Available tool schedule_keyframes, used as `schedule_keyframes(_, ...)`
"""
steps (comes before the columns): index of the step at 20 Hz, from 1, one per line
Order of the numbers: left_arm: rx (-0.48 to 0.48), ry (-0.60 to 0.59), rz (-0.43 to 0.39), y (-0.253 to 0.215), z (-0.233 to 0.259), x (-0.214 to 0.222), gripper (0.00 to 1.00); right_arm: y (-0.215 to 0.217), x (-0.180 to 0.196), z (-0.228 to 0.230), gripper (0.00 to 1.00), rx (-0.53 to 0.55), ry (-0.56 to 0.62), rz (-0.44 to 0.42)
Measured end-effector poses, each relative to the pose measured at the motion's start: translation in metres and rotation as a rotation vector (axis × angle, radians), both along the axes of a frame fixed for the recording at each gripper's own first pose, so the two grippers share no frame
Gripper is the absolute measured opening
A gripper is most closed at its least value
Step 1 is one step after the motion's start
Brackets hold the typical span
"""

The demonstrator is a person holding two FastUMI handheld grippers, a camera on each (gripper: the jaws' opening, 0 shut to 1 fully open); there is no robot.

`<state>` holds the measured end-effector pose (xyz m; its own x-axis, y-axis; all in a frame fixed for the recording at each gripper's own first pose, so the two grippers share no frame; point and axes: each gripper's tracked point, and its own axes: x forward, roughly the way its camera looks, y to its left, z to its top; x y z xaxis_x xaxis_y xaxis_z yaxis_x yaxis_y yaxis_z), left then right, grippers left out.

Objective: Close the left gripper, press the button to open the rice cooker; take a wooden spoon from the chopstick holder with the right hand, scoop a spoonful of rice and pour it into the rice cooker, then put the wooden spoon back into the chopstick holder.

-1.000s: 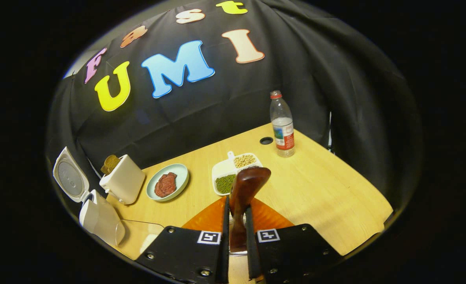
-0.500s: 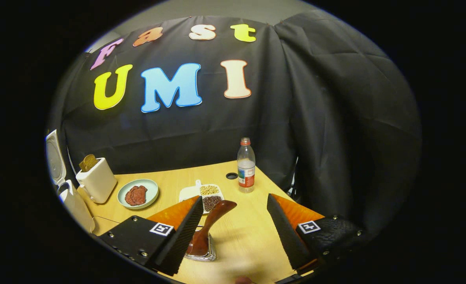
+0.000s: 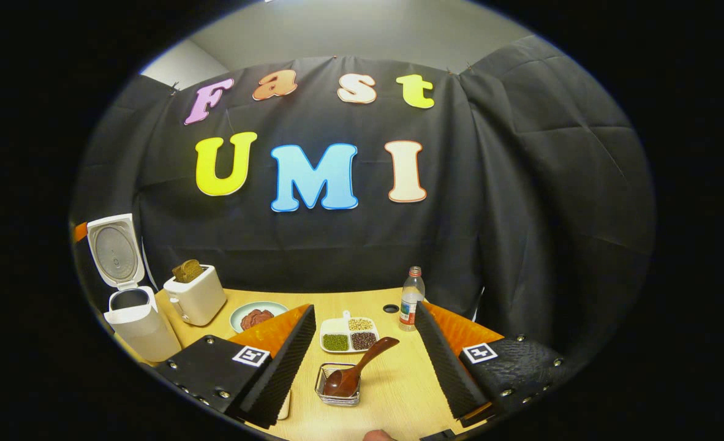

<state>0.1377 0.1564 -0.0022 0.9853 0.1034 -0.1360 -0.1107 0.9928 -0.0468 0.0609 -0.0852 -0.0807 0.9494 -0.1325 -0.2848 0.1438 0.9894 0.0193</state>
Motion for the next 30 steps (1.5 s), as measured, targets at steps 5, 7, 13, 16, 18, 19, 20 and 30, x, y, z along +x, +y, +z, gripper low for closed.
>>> schedule_keyframes(5,0.013,-0.057,0.047,0.038,0.032,0.064,0.92,-0.003,-0.02,0.0,0.99,0.034,-0.002,-0.049)
schedule_keyframes(7,0.034,-0.072,0.067,0.053,0.04,0.088,0.95,-0.005,-0.027,-0.002,0.99,0.038,-0.001,-0.074)
schedule_keyframes(13,0.04,-0.049,0.11,0.092,0.034,0.153,0.95,-0.012,-0.049,-0.008,0.99,0.032,0.012,-0.14)
schedule_keyframes(16,0.029,-0.009,0.107,0.103,0.022,0.185,0.98,-0.014,-0.057,-0.007,0.99,0.013,0.016,-0.159)
schedule_keyframes(18,0.014,0.027,0.098,0.107,0.011,0.206,0.95,-0.014,-0.061,-0.007,0.99,0.004,0.016,-0.168)
schedule_keyframes(19,0.007,0.049,0.099,0.108,0.004,0.213,0.92,-0.014,-0.063,-0.007,0.99,0.003,0.019,-0.168)
schedule_keyframes(20,-0.002,0.067,0.097,0.109,-0.005,0.218,0.98,-0.013,-0.063,-0.008,0.99,0.004,0.021,-0.167)
schedule_keyframes(30,-0.035,0.15,0.071,0.092,-0.038,0.205,0.91,0.007,-0.042,0.003,0.99,-0.001,-0.016,-0.06)
